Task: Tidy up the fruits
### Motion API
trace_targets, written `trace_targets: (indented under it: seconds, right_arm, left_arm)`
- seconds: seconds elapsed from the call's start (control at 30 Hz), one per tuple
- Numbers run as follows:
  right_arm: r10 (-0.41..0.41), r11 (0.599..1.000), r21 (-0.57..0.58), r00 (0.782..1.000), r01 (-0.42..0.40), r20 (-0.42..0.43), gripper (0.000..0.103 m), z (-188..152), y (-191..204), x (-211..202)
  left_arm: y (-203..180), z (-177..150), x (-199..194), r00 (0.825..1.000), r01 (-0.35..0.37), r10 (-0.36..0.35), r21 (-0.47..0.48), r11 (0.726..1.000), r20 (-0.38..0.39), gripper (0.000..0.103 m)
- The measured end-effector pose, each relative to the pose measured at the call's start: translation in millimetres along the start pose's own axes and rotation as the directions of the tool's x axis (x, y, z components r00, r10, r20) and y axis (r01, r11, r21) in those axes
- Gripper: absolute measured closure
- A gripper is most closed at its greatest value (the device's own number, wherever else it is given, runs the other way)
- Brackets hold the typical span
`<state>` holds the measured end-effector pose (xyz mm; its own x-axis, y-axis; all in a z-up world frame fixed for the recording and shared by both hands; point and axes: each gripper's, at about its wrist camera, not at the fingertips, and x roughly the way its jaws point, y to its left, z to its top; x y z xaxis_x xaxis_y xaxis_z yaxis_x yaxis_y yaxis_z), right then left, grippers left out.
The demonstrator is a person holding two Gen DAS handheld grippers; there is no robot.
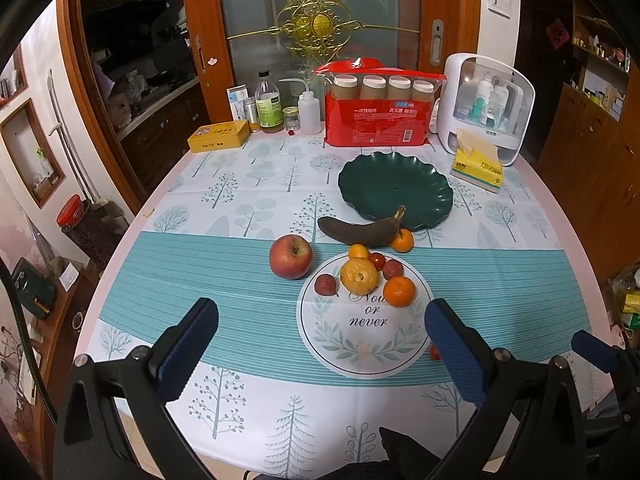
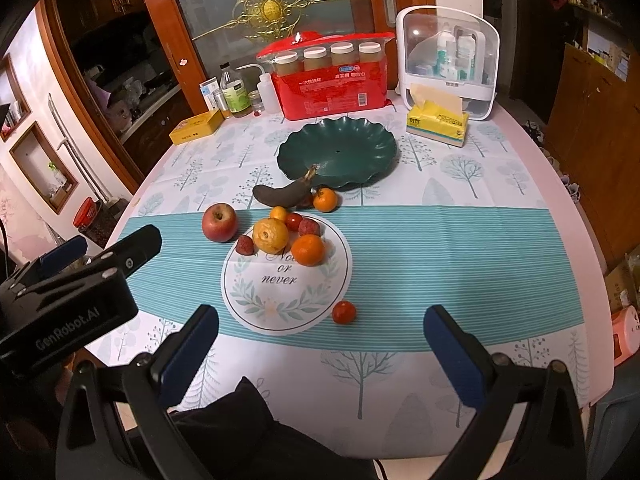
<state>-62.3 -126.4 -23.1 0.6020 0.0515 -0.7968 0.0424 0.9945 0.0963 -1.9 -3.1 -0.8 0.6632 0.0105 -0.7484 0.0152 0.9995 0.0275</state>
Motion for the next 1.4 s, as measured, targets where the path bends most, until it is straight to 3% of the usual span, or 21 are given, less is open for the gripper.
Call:
trace_targets:
  seconds: [0.9,1.2,1.4]
  right_arm:
    - [-0.007,1.000,-0.016,1.000,0.006,-0.015,0.001,-5.2,-1.8,-0.7]
    - [0.008,1.000,-0.028,1.000,-0.009,-0.029,0.002,-5.9,2.3,1.8]
    - [0.011,0.995,-0.095,1.000,-0.011,-0.007,0.004,-4.5,6.5,15.1]
  left_arm:
    - [11.3,-3.0,7.5,1.000,0.003,-0.003,-0.023,1.000,-0.017,0.001]
    - [26.5,-11.9,14.3,0.997,-0.021,0.017,-0.045,0.999,-0.072,0.001]
    - [42.1,-11.2,33.7,0.991,-0.011,0.000,-0.079,0.997,-0.133,0.001]
